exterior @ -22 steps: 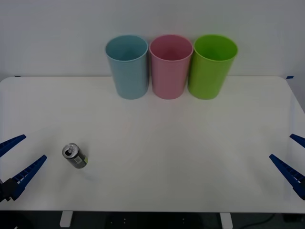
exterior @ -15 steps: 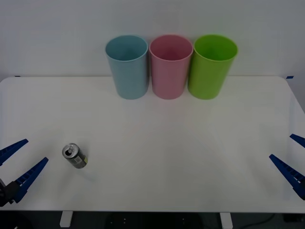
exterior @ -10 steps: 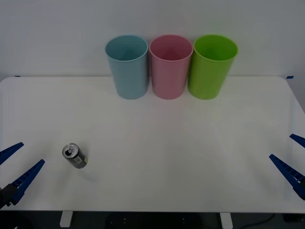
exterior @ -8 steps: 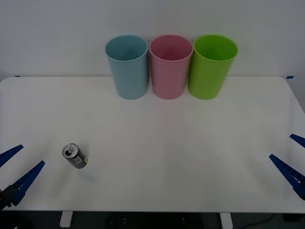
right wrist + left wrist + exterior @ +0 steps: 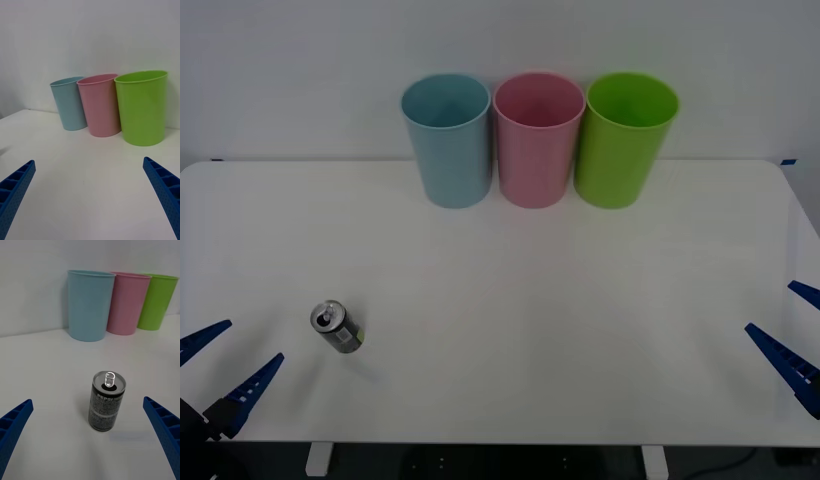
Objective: Grasp the object on the table and drop it into the matching bin: aluminum can to the light blue bin, PET bottle to the pink bin.
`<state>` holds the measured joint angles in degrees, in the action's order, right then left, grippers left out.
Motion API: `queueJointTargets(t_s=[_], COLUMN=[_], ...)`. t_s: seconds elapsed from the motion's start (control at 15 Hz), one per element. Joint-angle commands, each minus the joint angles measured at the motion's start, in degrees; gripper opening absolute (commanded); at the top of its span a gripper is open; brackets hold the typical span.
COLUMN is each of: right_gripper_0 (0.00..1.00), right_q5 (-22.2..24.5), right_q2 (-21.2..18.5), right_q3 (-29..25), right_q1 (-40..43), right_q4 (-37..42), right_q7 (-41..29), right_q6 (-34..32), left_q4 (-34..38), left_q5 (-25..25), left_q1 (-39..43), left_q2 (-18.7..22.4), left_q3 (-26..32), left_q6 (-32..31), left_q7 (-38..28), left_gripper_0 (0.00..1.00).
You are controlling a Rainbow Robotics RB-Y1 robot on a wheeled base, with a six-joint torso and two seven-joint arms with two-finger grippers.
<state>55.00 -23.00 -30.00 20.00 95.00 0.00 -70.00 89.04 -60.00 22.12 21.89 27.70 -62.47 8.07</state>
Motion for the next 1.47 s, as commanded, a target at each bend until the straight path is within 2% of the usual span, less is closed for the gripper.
queueJointTargets(t_s=[0.07,0.6,0.87,1.0,1.47], right_gripper_0=[1.0,1.0,1.0,1.0,1.0], right_q5=[0.0,0.0,0.0,0.0,0.0], right_q2=[0.0,0.0,0.0,0.0,0.0], right_q3=[0.0,0.0,0.0,0.0,0.0], right_q1=[0.0,0.0,0.0,0.0,0.0], right_q4=[0.0,0.0,0.0,0.0,0.0], right_q7=[0.0,0.0,0.0,0.0,0.0], right_q6=[0.0,0.0,0.0,0.0,0.0], left_q4=[-1.2,-8.7,-12.1,-14.1,-14.7], left_q5=[-3.5,-3.4,-1.0,0.0,1.2], left_q1=[-0.7,-4.2,-5.9,-7.0,-9.0], left_q2=[0.0,0.0,0.0,-0.1,-0.5], left_q3=[0.0,-3.4,-5.9,-7.0,-11.0], left_q6=[0.4,0.6,1.8,2.1,6.2], left_q7=[0.8,3.4,10.4,11.5,12.3], left_gripper_0=[1.0,1.0,1.0,1.0,1.0])
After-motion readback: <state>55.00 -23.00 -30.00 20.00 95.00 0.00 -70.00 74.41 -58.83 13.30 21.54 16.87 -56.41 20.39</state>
